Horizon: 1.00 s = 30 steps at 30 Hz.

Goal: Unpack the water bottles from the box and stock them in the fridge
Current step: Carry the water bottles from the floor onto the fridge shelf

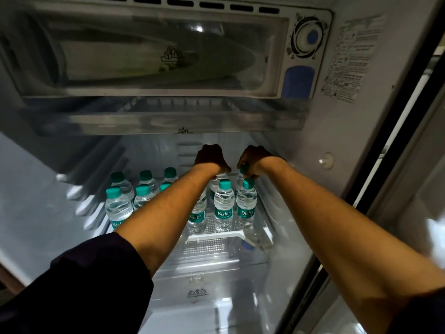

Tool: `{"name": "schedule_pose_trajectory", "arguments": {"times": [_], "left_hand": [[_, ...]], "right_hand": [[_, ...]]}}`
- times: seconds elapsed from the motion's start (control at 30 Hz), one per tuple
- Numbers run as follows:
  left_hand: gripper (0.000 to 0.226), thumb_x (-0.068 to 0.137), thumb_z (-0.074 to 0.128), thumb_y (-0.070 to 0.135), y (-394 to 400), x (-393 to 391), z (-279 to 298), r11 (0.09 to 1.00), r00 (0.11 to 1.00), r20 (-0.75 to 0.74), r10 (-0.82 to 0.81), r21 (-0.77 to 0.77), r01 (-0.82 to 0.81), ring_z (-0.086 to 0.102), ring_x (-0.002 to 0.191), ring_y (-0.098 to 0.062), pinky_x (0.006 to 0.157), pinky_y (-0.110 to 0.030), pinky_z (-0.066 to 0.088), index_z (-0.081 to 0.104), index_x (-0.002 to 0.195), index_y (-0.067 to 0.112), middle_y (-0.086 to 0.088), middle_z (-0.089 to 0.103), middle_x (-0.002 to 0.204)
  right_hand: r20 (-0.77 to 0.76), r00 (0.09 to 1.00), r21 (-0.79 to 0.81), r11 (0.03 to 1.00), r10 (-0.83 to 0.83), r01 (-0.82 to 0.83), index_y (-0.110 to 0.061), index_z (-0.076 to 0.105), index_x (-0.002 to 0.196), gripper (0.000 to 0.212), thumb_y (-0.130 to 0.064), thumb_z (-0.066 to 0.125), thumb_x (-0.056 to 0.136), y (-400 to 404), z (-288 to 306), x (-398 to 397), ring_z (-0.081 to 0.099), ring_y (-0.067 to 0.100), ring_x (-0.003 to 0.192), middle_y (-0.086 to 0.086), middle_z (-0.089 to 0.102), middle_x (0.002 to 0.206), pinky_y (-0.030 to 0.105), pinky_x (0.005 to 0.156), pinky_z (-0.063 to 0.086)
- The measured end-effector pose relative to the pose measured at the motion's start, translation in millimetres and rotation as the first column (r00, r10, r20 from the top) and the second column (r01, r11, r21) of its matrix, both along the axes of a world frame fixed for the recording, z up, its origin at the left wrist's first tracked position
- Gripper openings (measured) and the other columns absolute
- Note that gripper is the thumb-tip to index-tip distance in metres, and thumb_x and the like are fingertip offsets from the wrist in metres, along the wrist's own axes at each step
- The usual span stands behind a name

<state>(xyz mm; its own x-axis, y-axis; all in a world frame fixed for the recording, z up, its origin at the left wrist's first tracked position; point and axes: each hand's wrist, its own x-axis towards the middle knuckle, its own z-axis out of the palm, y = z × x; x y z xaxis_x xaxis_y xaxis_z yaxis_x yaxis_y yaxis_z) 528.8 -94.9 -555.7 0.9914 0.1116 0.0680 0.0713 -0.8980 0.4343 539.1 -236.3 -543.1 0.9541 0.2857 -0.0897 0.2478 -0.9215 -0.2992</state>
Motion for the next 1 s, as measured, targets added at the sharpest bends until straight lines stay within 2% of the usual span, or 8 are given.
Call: {"name": "schedule_pose_trajectory", "arguments": {"times": [0.1, 0.23, 0.4, 0.6, 0.7, 0.8, 0.93, 1.0], "left_hand": [[0.058, 0.076, 0.081, 0.028, -0.2, -0.6, -0.5, 1.0, 1.0, -0.001, -0.01, -0.01, 0.01, 0.064, 0.104, -0.03, 0.089, -0.038, 0.057, 0.053, 0.122, 0.006, -0.017, 0.058, 0.12], [0.051, 0.077, 0.081, 0.021, -2.6, -0.3, -1.1, 0.998, 1.0, -0.001, -0.009, -0.061, 0.009, 0.065, 0.093, -0.025, 0.065, -0.028, 0.06, 0.054, 0.117, 0.006, -0.015, 0.059, 0.114], [0.055, 0.075, 0.083, 0.023, -3.6, 1.4, -4.2, 0.997, 1.0, -0.025, -0.001, -0.08, -0.001, 0.066, 0.099, -0.027, 0.083, -0.035, 0.059, 0.054, 0.118, 0.006, -0.016, 0.061, 0.114], [0.053, 0.074, 0.083, 0.028, -1.5, 2.7, -0.7, 0.997, 0.998, -0.065, -0.025, -0.072, 0.02, 0.068, 0.079, -0.022, 0.045, -0.02, 0.053, 0.054, 0.114, 0.008, -0.013, 0.06, 0.104], [0.057, 0.074, 0.081, 0.042, -3.1, 0.6, 1.4, 0.999, 0.999, -0.032, -0.02, -0.031, 0.019, 0.068, 0.083, -0.023, 0.063, -0.03, 0.061, 0.056, 0.112, 0.009, -0.012, 0.061, 0.106], [0.063, 0.082, 0.066, 0.058, -2.9, -7.1, 6.4, 0.995, 0.996, 0.082, -0.028, 0.095, 0.02, 0.061, 0.102, -0.029, 0.086, -0.034, 0.055, 0.055, 0.117, 0.006, -0.016, 0.056, 0.118], [0.056, 0.091, 0.053, 0.058, 0.0, -23.7, 11.5, 0.984, 0.979, 0.2, -0.028, 0.18, -0.008, 0.055, 0.107, -0.028, 0.08, -0.032, 0.042, 0.054, 0.116, 0.009, -0.015, 0.057, 0.117], [0.053, 0.093, 0.05, 0.057, 2.9, -36.2, 10.1, 0.979, 0.971, 0.235, -0.052, 0.202, 0.003, 0.053, 0.109, -0.027, 0.085, -0.034, 0.043, 0.053, 0.12, 0.011, -0.014, 0.055, 0.12]], "right_hand": [[0.009, 1.0, -0.004, 1.0, 0.0, 0.0, -0.011, 0.067, 0.122, 0.042, 0.004, 0.071, 0.083, 0.9, -1.6, 0.4, 0.063, 0.027, 0.111, 0.012, 0.062, 0.126, 0.035, 0.092, 0.056], [0.023, 1.0, -0.008, 1.0, 0.004, -0.004, -0.012, 0.066, 0.124, 0.044, 0.004, 0.071, 0.084, 0.4, -3.8, 2.4, 0.063, 0.026, 0.112, 0.012, 0.062, 0.127, 0.034, 0.094, 0.054], [0.034, 0.999, -0.001, 1.0, -0.003, 0.003, -0.013, 0.066, 0.122, 0.041, 0.001, 0.071, 0.084, 1.7, -9.4, 8.4, 0.064, 0.025, 0.11, 0.012, 0.063, 0.126, 0.032, 0.091, 0.055], [0.026, 1.0, 0.0, 1.0, -0.008, 0.008, -0.015, 0.067, 0.121, 0.041, 0.001, 0.072, 0.083, 3.1, -13.1, 13.6, 0.065, 0.025, 0.106, 0.012, 0.064, 0.122, 0.029, 0.086, 0.057], [0.029, 1.0, -0.016, 1.0, -0.006, 0.006, -0.015, 0.068, 0.12, 0.037, -0.003, 0.071, 0.085, 3.3, -12.4, 13.2, 0.066, 0.024, 0.101, 0.011, 0.066, 0.118, 0.026, 0.079, 0.055], [0.025, 1.0, -0.034, 0.999, -0.016, 0.017, -0.017, 0.066, 0.121, 0.036, -0.007, 0.069, 0.086, 1.9, -10.2, 10.0, 0.064, 0.023, 0.104, 0.008, 0.065, 0.121, 0.026, 0.08, 0.051], [0.02, 0.998, -0.031, 0.998, -0.055, 0.055, -0.022, 0.062, 0.125, 0.044, -0.008, 0.07, 0.085, -1.4, -8.4, 3.3, 0.059, 0.021, 0.115, 0.004, 0.059, 0.13, 0.033, 0.1, 0.048], [0.034, 0.996, -0.022, 0.996, -0.082, 0.083, -0.023, 0.059, 0.129, 0.045, -0.012, 0.071, 0.086, -1.4, -6.9, -2.8, 0.056, 0.022, 0.118, 0.004, 0.057, 0.134, 0.036, 0.103, 0.046]]}}
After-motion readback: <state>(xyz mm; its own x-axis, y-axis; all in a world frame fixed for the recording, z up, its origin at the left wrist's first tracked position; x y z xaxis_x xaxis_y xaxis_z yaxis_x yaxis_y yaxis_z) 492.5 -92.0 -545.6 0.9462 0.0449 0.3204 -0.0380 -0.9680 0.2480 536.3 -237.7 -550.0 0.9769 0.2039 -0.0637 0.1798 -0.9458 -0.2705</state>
